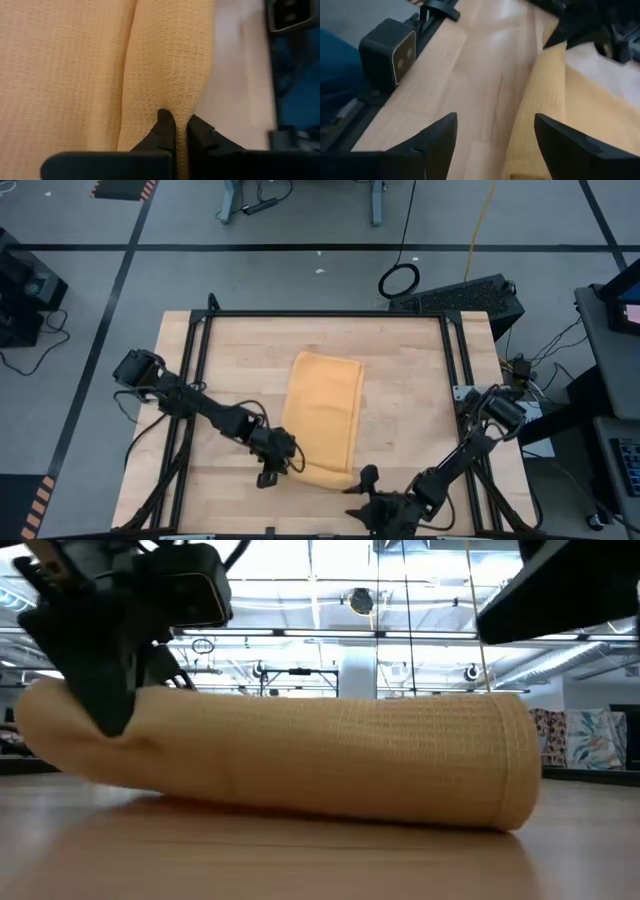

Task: Roll towel
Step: Roll the yellow towel

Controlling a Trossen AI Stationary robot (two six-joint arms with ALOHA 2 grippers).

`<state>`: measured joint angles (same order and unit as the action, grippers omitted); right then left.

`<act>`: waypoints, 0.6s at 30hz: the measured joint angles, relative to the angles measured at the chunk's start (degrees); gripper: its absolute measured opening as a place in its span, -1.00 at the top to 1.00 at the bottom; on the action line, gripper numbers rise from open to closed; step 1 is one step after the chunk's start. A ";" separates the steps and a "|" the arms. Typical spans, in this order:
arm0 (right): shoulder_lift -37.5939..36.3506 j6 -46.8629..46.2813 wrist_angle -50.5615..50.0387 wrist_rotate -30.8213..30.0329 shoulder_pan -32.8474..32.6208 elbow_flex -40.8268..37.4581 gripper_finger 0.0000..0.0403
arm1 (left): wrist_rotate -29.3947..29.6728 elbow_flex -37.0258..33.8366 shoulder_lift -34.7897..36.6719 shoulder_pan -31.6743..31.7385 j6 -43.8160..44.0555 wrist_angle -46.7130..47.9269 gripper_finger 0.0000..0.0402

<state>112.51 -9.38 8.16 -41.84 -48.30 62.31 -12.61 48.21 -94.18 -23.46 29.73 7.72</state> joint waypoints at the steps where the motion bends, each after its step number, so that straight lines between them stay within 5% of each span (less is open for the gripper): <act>1: 0.94 1.58 1.94 -0.89 -0.11 0.01 -0.28 | -2.01 0.00 0.17 0.94 0.02 -0.03 0.91; 7: 4.52 7.46 8.46 -6.10 1.36 0.01 -0.26 | -10.65 0.00 0.07 6.20 -0.23 0.88 0.91; 18: 9.16 -1.16 6.93 -5.80 7.20 0.06 -0.08 | -17.91 0.11 -3.25 8.37 -0.15 0.66 0.91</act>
<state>121.68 -10.54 15.09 -47.64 -41.10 62.37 -30.52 48.31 -97.43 -15.09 29.58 8.38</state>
